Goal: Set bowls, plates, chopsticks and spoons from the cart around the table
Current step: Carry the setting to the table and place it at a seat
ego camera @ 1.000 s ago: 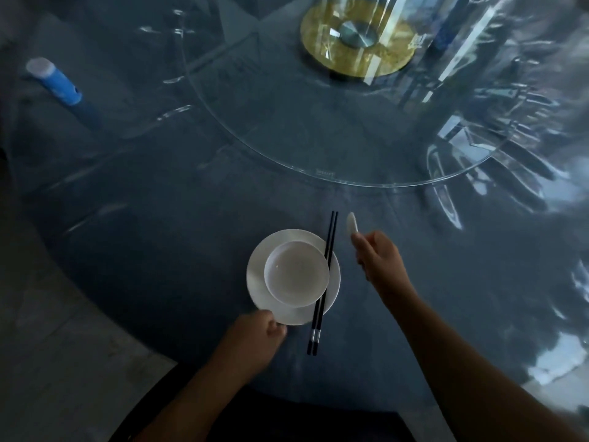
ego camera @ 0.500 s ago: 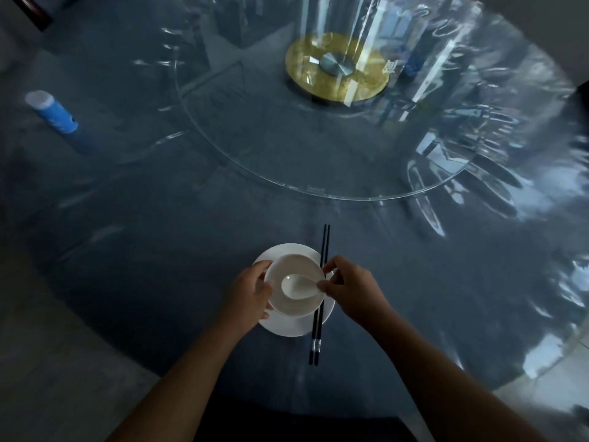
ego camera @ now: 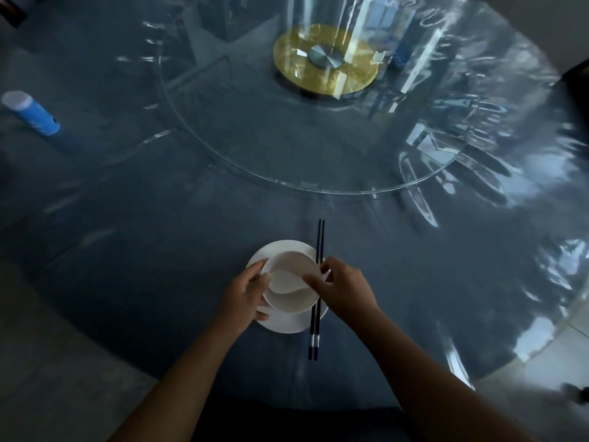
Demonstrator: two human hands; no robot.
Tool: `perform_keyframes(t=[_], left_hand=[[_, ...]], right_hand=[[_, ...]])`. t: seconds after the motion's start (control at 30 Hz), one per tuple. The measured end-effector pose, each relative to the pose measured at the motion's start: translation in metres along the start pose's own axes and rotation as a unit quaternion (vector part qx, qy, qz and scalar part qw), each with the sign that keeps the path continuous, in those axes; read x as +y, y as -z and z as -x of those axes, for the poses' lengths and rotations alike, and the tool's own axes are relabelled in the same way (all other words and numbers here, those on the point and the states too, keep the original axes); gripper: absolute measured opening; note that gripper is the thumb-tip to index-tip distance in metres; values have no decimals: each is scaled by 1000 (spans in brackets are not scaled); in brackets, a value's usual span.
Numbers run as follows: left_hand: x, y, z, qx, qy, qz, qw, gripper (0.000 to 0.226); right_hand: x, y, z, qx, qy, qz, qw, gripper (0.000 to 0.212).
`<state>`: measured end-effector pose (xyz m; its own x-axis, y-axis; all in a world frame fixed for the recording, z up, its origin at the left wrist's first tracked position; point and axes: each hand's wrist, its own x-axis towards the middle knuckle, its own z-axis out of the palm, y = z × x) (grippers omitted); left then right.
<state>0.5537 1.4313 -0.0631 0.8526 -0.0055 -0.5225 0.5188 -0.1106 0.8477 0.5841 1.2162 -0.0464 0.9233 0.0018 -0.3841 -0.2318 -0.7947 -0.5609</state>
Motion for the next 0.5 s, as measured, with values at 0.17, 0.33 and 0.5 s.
perform_keyframes(t=[0.17,0.33,0.5], left_hand=[[15,5,15,102,-65,-224,967,20],[47,-33,50,75,-174,-326,926,5],[67,-150,79,-53,-247,-360,898,6]], right_hand=[[16,32,19,32,-2,-24,999,36],[56,80,54,63,-23,-91,994,39],[141,140,118,115,-35,-98,988,34]])
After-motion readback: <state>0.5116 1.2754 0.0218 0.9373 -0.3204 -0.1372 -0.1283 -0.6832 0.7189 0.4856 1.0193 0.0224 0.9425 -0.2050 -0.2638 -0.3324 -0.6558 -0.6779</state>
